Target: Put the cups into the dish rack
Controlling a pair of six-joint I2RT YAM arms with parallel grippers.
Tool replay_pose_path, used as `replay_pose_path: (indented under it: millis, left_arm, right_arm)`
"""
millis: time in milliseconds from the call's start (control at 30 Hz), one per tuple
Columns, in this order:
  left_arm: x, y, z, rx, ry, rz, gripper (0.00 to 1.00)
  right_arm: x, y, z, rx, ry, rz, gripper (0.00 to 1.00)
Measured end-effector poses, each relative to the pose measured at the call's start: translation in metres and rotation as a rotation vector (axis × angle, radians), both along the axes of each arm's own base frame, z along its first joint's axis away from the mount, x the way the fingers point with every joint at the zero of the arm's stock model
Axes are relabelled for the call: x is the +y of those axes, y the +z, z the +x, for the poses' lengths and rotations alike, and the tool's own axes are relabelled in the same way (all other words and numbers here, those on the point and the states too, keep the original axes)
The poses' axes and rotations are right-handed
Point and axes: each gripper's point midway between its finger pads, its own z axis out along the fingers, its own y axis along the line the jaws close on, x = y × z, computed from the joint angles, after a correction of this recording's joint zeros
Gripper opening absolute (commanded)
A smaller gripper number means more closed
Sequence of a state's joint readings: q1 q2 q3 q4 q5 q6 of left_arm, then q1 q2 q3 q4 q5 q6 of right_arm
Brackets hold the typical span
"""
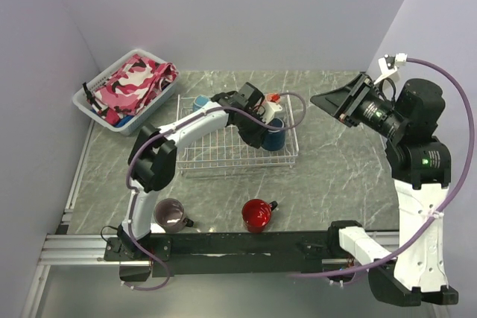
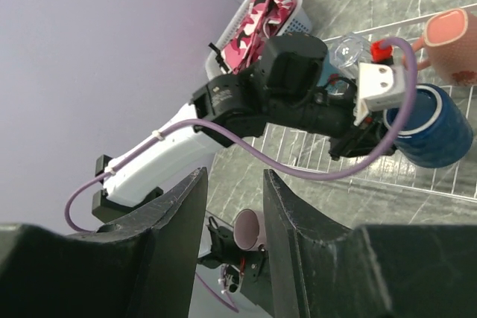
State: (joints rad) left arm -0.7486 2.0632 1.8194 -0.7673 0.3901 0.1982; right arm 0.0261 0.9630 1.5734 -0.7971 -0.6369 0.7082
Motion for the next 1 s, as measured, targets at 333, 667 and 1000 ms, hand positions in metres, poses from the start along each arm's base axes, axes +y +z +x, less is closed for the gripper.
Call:
replay_pose_path:
  millis: [333, 667, 1000]
  left_arm:
    - [-0.008, -0.032, 0.009, -0.02, -0.009, 0.029, 0.01]
    - [-0.013, -0.04, 0.013, -0.063, -0.047, 0.001, 0.18]
    - [-0.012, -0.049, 0.003, -0.043, -0.097, -0.003, 0.58]
  right_arm:
    - [-0.007, -0.007, 0.019, 0.036, -0.012, 0.01, 0.44]
    - [-0.007, -0.004, 0.024, 0.028, -0.004, 0.024, 0.45]
    - [-0.008, -0.005, 0.027, 0.039, -0.006, 0.035, 0.47]
